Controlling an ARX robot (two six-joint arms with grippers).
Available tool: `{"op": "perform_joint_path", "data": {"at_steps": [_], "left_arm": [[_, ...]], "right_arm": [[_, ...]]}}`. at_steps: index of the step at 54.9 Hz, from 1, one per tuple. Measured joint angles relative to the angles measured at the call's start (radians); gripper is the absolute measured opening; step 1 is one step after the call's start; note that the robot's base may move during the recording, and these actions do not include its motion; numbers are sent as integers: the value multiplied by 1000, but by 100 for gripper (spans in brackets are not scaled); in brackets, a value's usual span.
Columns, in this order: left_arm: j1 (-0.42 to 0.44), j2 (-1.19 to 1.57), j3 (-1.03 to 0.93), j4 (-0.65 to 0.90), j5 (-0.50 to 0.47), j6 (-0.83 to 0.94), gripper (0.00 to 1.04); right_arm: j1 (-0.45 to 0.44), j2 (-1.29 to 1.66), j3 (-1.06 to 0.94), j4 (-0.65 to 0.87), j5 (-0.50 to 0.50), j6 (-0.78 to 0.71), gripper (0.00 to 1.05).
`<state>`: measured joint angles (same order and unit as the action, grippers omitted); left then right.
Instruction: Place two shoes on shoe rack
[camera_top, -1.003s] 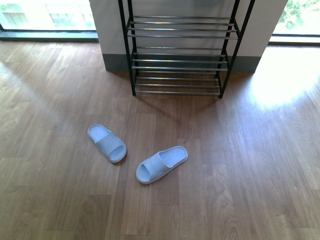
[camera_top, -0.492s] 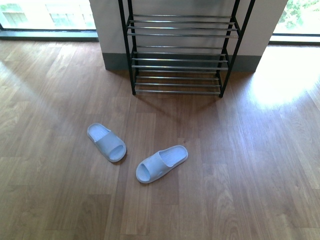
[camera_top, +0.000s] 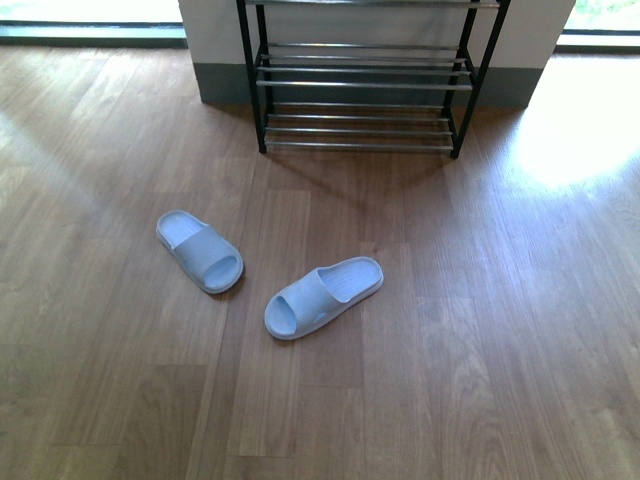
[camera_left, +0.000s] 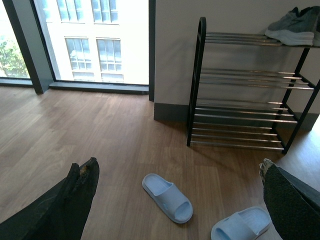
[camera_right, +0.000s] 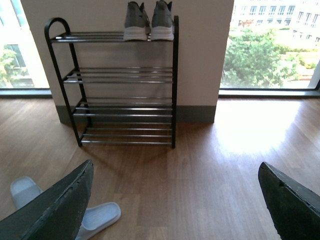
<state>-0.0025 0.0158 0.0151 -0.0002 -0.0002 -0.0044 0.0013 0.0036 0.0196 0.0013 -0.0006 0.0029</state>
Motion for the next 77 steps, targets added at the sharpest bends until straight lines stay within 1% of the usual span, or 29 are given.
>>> {"op": "perform_joint_path", "data": {"at_steps": [77], "left_arm": [[0,0,0,0,0,0,95]], "right_arm": [[0,0,0,0,0,0,96]]}}
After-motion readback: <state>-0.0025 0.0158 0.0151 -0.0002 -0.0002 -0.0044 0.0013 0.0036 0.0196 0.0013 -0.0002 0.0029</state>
